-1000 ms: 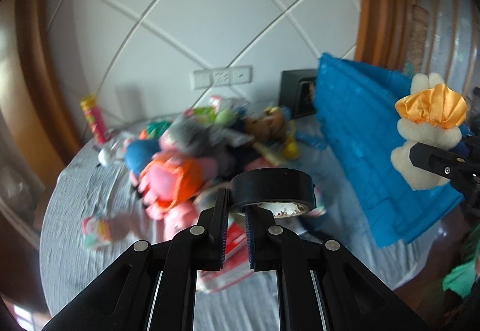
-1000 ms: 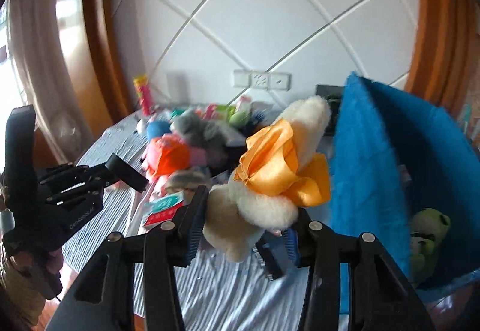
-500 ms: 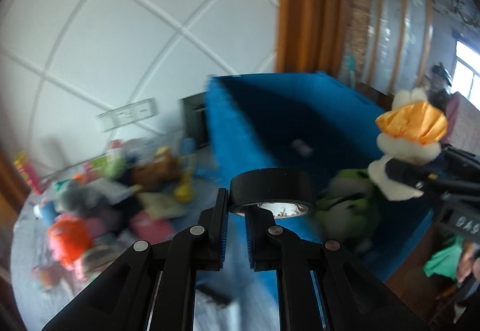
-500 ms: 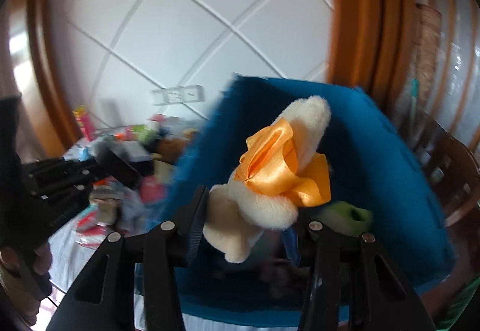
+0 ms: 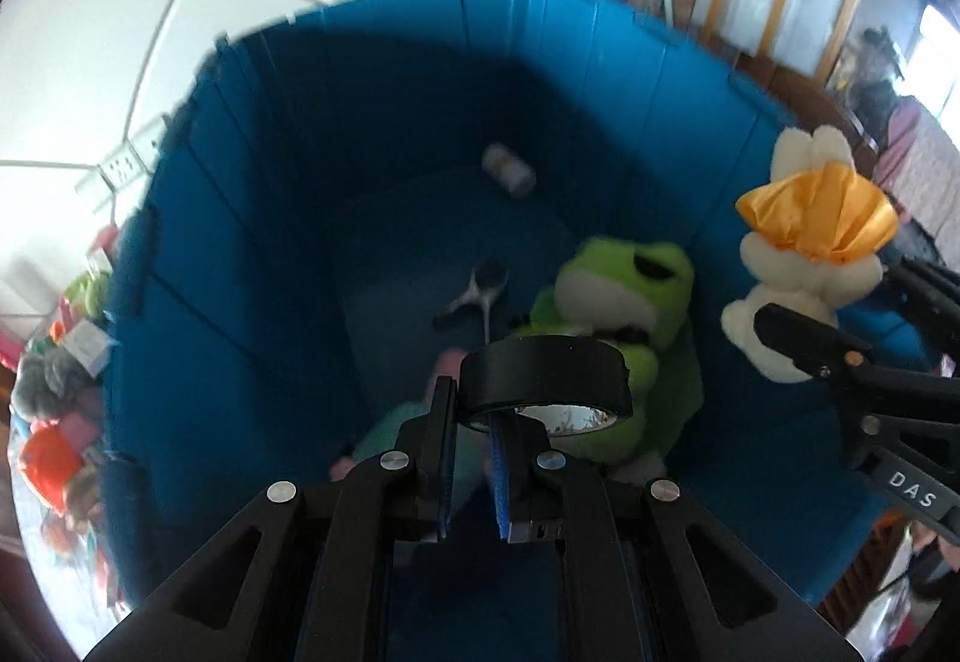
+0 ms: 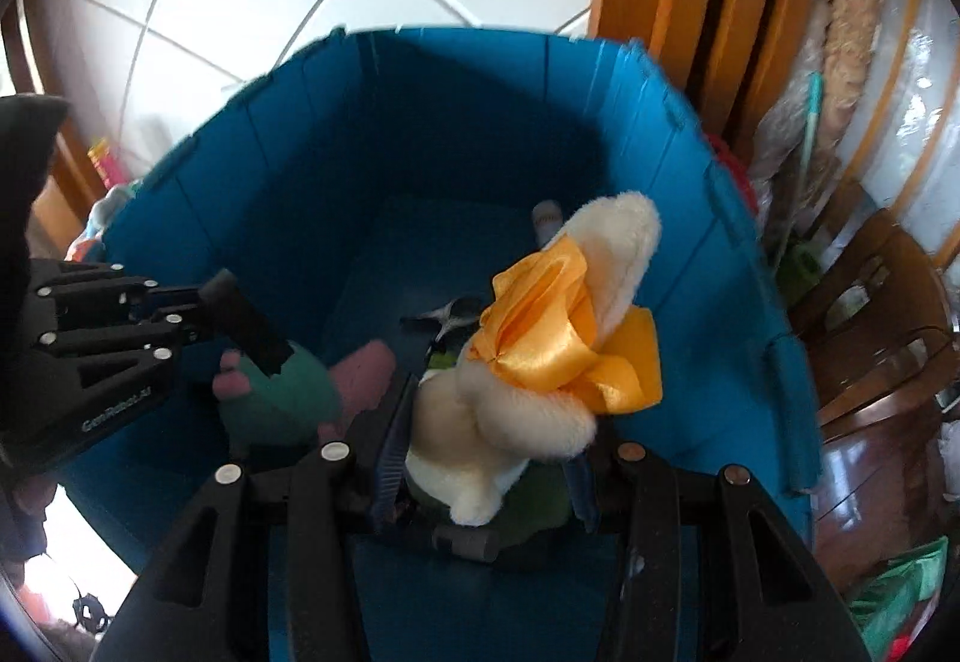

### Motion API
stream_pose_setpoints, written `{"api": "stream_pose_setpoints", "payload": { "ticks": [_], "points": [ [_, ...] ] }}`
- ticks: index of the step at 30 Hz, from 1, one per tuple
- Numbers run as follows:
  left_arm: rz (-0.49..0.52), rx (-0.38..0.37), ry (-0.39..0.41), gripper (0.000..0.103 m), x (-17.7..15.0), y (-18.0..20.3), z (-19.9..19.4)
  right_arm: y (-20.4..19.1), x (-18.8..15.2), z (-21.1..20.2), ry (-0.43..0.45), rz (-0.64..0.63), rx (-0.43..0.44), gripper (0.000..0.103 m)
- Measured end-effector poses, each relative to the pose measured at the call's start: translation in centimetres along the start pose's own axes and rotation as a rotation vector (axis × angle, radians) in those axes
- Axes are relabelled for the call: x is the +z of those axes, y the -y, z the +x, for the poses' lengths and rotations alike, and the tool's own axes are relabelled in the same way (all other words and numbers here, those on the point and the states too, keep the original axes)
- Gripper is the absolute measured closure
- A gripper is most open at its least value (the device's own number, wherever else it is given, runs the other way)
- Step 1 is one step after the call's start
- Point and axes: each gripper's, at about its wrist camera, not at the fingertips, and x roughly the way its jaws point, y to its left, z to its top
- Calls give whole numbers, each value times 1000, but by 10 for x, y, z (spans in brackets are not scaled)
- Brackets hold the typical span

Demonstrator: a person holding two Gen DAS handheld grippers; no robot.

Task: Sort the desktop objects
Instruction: 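Open both tools to drop the tape roll and bunny into the crate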

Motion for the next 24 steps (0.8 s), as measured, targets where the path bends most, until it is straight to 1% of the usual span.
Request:
{"api": "stream_pose_setpoints", "payload": {
  "ticks": [3,5,7,8,9,10,13,14,15,16,17,18,19,21,23,24],
  "points": [
    [1,31,10,91,-3,-2,-2,-3,-5,3,-15,-24,23,58],
    [-13,24,24,85,-5,-5,-7,-3,-6,3,-4,-23,38,58],
    [-18,28,41,68,-6,-7,-11,-3,-7,2,10,-17,51,58],
    [-17,37,55,63,-6,-8,-14,-3,-8,1,15,-15,56,58],
    [-17,46,69,54,-6,-9,-16,-4,-8,1,19,-15,59,58],
    [-19,50,82,50,-6,-10,-18,-5,-9,0,22,-14,61,58],
    [-34,45,95,49,-6,-16,-22,-8,-9,-1,27,-10,65,55],
    [-40,44,98,47,-7,-18,-23,-9,-9,0,27,-9,68,55],
    [-46,48,102,43,-9,-20,-25,-9,-9,1,28,-8,71,55],
    [-52,51,104,40,-9,-22,-26,-10,-9,2,29,-6,76,52],
    [-59,55,106,39,-10,-23,-26,-10,-9,2,30,-5,80,38],
    [-66,58,108,38,-11,-25,-26,-10,-9,2,33,-5,80,28],
    [-72,57,107,38,-12,-26,-26,-9,-9,2,39,-6,78,15],
    [-81,59,103,37,-14,-28,-26,-9,-9,2,49,-3,78,13],
    [-88,65,100,34,-16,-30,-25,-8,-8,2,52,6,82,13],
    [-90,67,100,30,-17,-31,-25,-8,-8,3,53,10,82,13]
  ]
}}
